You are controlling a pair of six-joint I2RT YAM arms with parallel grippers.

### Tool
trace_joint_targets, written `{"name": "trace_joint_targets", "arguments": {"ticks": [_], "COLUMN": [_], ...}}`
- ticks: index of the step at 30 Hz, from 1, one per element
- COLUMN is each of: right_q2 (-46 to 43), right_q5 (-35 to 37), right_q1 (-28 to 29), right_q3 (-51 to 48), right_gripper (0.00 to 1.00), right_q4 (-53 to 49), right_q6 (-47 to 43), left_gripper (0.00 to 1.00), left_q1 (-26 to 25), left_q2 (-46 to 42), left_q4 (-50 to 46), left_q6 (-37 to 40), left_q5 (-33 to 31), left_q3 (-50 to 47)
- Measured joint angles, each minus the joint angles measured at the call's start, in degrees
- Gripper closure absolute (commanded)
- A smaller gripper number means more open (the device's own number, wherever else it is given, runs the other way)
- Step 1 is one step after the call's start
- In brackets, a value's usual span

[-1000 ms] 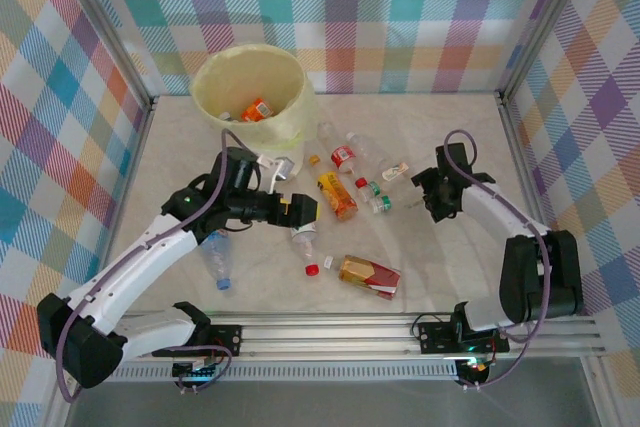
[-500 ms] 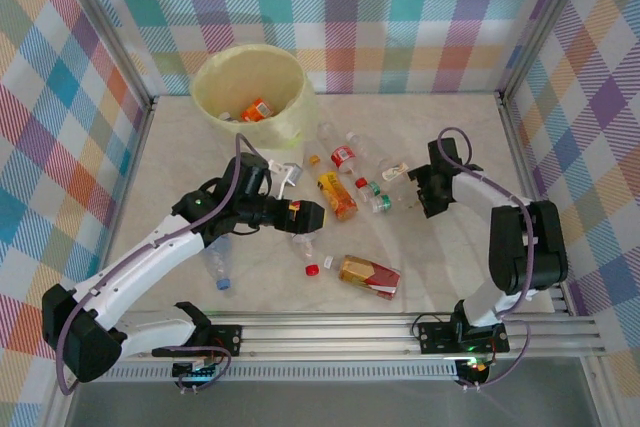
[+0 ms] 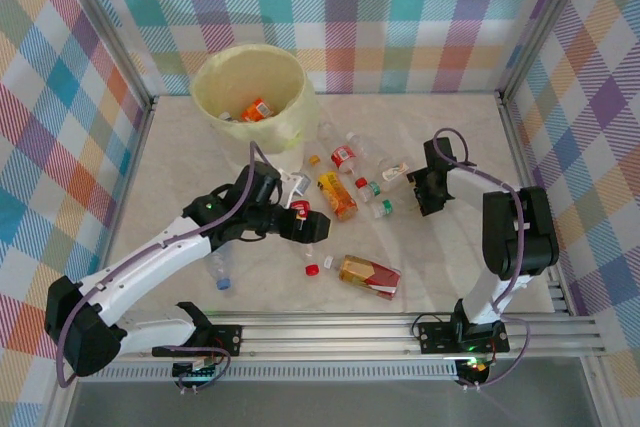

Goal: Put the plastic bottles in the bin

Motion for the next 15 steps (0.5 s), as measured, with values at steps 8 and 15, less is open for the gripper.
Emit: {"name": "trace_joint_targets", "arguments": {"ticks": [8,15], "right_q2": [-5.44,-17.35], "right_q5": [2.64,3.5], "right_q1": [-0.07,0.35], "right_q3": [-0.35,-2.4], "right_gripper": [0.49,0.53], "right_q4": [0.72,1.38], "right_q6": [-5.75,-13.55], "left_gripper": [0.0,0.04], "left_q1": [-1.38,-2.01], "left_q2": [1.36,3.67], "left_q4": [0.9,6.03], "left_q6": [-0.2,-2.45], "left_q5": [-1.01,0.11], "left_q3": [-0.04,-0.07]}}
